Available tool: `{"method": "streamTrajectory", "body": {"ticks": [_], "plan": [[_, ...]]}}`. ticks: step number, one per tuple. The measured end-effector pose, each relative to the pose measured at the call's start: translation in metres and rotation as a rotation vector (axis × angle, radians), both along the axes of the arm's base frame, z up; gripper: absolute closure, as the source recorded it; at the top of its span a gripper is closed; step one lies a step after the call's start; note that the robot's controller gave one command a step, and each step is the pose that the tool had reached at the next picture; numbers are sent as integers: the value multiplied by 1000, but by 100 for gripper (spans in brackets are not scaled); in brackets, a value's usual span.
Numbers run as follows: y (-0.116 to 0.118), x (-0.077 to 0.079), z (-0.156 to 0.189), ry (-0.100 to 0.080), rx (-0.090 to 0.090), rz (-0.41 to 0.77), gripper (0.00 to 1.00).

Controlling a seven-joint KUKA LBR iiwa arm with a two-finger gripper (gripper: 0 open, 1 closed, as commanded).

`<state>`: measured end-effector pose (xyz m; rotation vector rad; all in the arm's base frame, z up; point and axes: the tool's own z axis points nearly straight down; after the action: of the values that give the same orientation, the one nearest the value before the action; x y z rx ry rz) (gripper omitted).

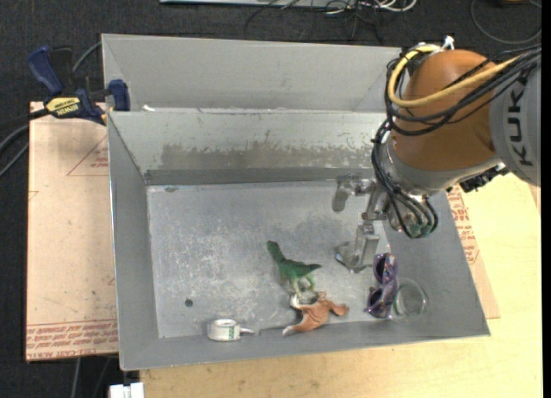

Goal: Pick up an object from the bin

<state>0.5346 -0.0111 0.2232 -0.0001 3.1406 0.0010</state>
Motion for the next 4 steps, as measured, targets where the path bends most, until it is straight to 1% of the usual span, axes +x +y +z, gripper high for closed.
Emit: {"method": "streamTrajectory", "body": {"ticks": [1, 2, 3, 4], "plan": [[40, -9, -118, 7, 0, -28, 0], [48, -17, -75, 2, 1, -149, 0], [51, -19, -124, 7, 0, -234, 0], [55, -15, -153, 7, 5, -339, 0]]}}
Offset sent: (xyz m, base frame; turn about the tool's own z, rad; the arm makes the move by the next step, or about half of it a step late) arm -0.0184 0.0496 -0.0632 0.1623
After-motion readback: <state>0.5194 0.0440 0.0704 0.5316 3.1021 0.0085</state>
